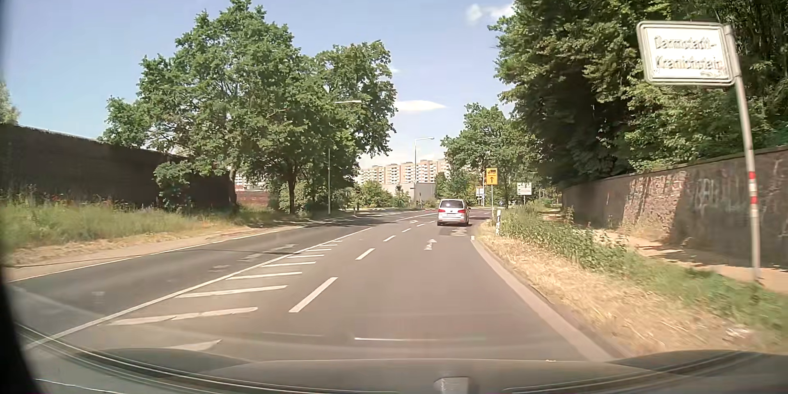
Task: Follow the waypoints while adhering to traffic rules and regulations
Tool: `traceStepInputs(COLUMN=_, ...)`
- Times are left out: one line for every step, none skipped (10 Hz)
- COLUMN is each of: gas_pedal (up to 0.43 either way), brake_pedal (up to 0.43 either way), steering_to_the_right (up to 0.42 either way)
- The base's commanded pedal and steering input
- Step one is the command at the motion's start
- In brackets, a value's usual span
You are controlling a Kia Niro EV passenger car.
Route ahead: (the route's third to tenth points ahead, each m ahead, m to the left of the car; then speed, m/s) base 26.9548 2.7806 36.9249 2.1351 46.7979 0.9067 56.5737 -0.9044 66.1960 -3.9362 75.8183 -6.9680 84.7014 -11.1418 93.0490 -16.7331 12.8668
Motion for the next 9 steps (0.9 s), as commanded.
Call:
traceStepInputs(gas_pedal=0.047, brake_pedal=0.030, steering_to_the_right=0.016)
traceStepInputs(gas_pedal=0.047, brake_pedal=0.030, steering_to_the_right=0.019)
traceStepInputs(gas_pedal=0.059, brake_pedal=0.030, steering_to_the_right=0.019)
traceStepInputs(gas_pedal=0.059, brake_pedal=0.030, steering_to_the_right=0.019)
traceStepInputs(gas_pedal=0.059, brake_pedal=0.030, steering_to_the_right=0.019)
traceStepInputs(gas_pedal=0.059, brake_pedal=0.030, steering_to_the_right=0.021)
traceStepInputs(gas_pedal=0.059, brake_pedal=0.030, steering_to_the_right=0.021)
traceStepInputs(gas_pedal=0.059, brake_pedal=0.030, steering_to_the_right=0.021)
traceStepInputs(gas_pedal=0.059, brake_pedal=0.030, steering_to_the_right=0.021)
